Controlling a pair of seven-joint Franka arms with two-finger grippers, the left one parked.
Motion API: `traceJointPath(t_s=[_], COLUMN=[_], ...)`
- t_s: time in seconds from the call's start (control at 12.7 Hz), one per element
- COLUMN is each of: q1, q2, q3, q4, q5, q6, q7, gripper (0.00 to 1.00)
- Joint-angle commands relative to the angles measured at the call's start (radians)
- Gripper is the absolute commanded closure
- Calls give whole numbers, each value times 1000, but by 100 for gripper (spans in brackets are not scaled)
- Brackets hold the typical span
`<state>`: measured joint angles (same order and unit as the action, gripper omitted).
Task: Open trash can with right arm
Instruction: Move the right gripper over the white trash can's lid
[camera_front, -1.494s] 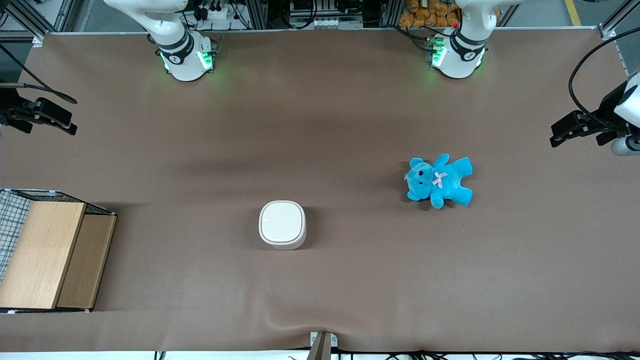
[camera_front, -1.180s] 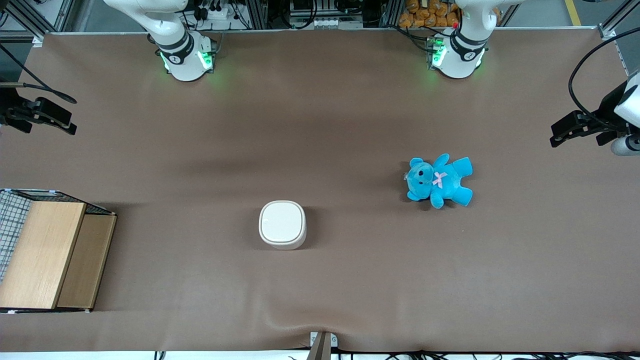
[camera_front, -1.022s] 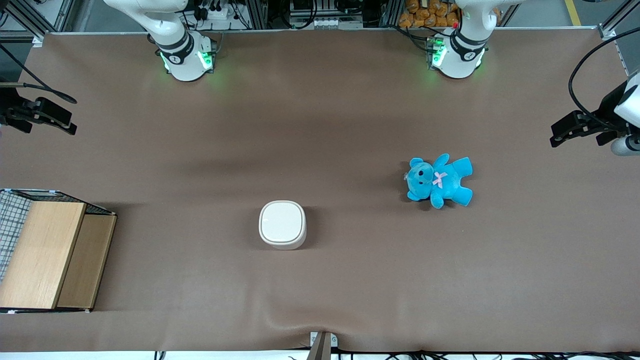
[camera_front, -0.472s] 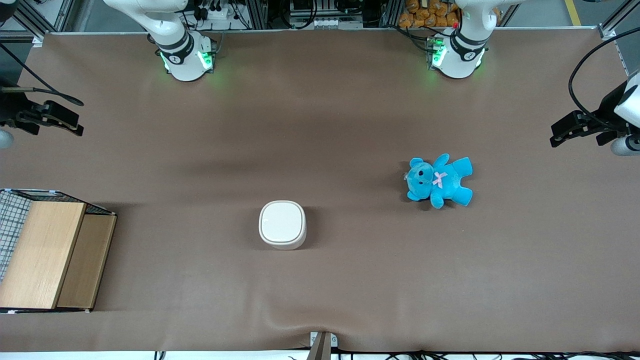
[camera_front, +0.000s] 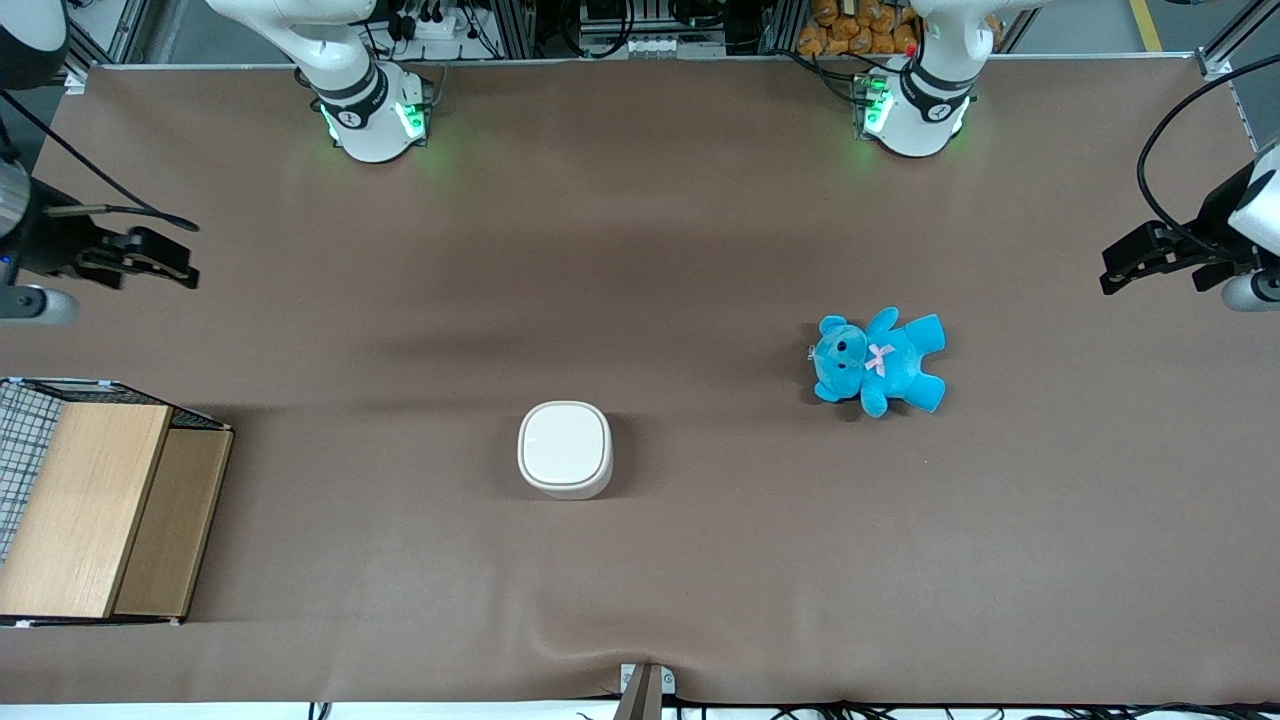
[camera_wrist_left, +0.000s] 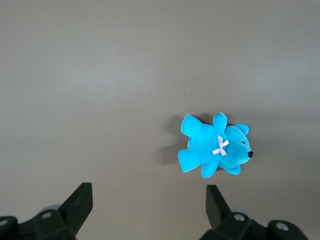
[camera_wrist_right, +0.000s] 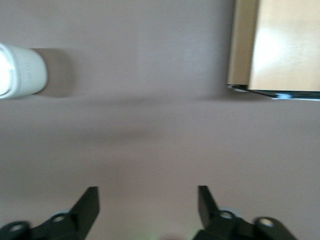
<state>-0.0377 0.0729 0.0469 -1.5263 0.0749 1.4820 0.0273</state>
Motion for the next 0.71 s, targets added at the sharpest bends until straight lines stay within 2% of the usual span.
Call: traceJointPath(t_s=[0.0, 0.08, 0.31, 0.39, 0.55, 0.63], q1=[7, 22, 91, 111, 153, 176], q2=[37, 62, 152, 184, 231, 246], q3=[-1, 4, 5, 17, 33, 33], q4=[24, 44, 125, 155, 182, 184], q5=[58, 63, 63, 62, 63, 65], q6=[0, 0, 1, 9, 38, 85], q7=[64, 86, 221, 262, 344, 347], gripper=[39, 47, 60, 71, 73, 78])
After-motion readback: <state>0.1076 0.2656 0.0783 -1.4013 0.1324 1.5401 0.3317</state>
